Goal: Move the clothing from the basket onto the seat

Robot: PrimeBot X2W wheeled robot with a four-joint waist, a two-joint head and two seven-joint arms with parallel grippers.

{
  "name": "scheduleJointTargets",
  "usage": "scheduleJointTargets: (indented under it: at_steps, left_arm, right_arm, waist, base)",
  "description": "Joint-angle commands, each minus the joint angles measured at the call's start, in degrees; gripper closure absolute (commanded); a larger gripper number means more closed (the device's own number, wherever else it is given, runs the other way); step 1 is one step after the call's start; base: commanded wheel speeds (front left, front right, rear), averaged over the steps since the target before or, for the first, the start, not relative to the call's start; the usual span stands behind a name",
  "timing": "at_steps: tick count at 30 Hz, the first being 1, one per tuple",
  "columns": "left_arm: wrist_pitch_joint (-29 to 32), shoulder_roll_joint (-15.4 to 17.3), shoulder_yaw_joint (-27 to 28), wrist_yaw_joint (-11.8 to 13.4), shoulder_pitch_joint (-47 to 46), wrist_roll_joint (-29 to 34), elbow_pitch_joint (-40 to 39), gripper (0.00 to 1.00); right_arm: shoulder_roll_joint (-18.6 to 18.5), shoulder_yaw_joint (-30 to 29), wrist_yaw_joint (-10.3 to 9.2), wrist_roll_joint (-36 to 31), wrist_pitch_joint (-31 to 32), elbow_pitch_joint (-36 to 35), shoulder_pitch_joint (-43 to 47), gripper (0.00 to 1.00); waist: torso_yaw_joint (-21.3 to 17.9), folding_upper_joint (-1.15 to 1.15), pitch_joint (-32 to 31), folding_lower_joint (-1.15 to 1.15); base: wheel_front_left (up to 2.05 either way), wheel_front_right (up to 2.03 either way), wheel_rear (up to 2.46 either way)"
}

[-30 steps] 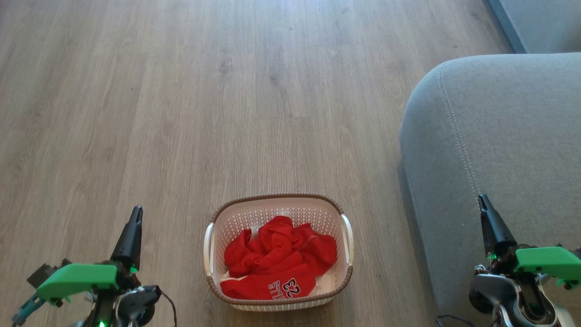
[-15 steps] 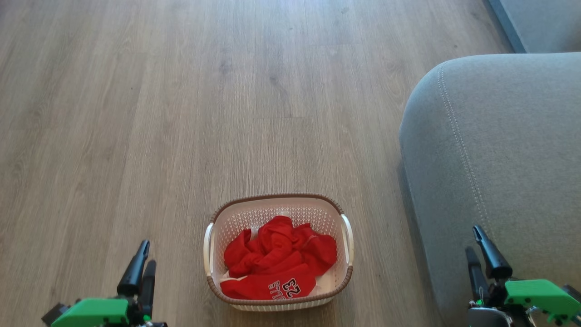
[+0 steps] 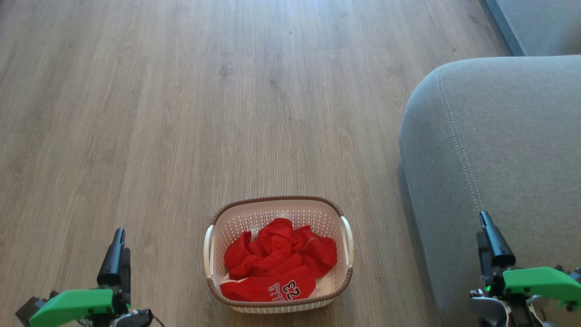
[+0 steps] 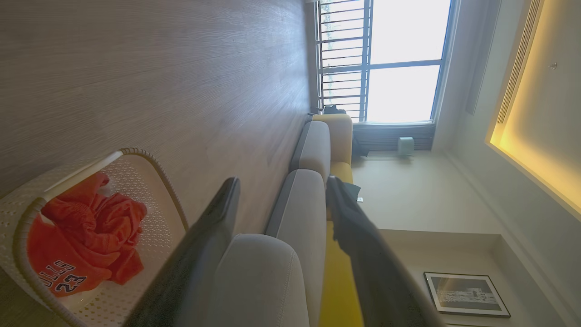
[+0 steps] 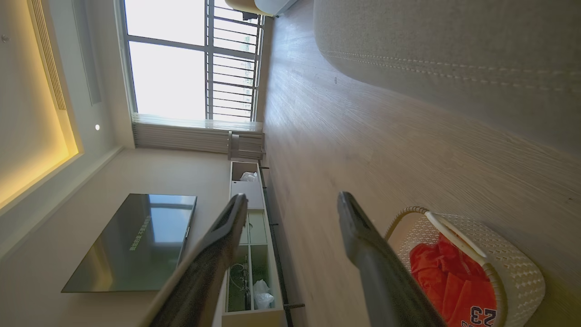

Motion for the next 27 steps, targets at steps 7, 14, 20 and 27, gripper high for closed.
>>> scheduleJointTargets:
  at_steps: [7, 14, 20, 27]
  left_arm:
    - [-1.4, 0.4, 2.2, -0.2, -3.7, 3.1, -3.5, 0.00]
    - [-2.6, 0.4, 3.2, -0.2, -4.3, 7.1, -5.6, 0.00]
    - [-3.6, 0.5, 3.9, -0.2, -4.6, 11.7, -7.6, 0.00]
    - [-4.8, 0.5, 4.0, 1.6, -5.1, 17.9, -10.7, 0.00]
  right_arm:
    - [-0.5, -0.3, 0.02, -5.9, -1.7, -3.9, -4.0, 0.00]
    - [-0.4, -0.4, 0.02, -12.1, -2.9, -6.6, -4.7, 0.00]
    - [-0.5, -0.6, 0.02, -17.4, -3.9, -8.3, -5.4, 0.00]
    - [-0.5, 0.4, 0.02, -25.1, -5.1, -10.7, -6.1, 0.00]
  waist:
    - [0.0, 0.00, -0.1, 0.00]
    - [0.2, 0.00, -0.2, 0.00]
    - [0.3, 0.00, -0.2, 0.00]
    - [0.3, 0.00, -0.3, 0.00]
  base:
    - [0.00, 0.00, 0.00]
    - [0.00, 0.00, 0.00]
    - [0.00, 0.00, 0.00]
    - [0.00, 0.00, 0.00]
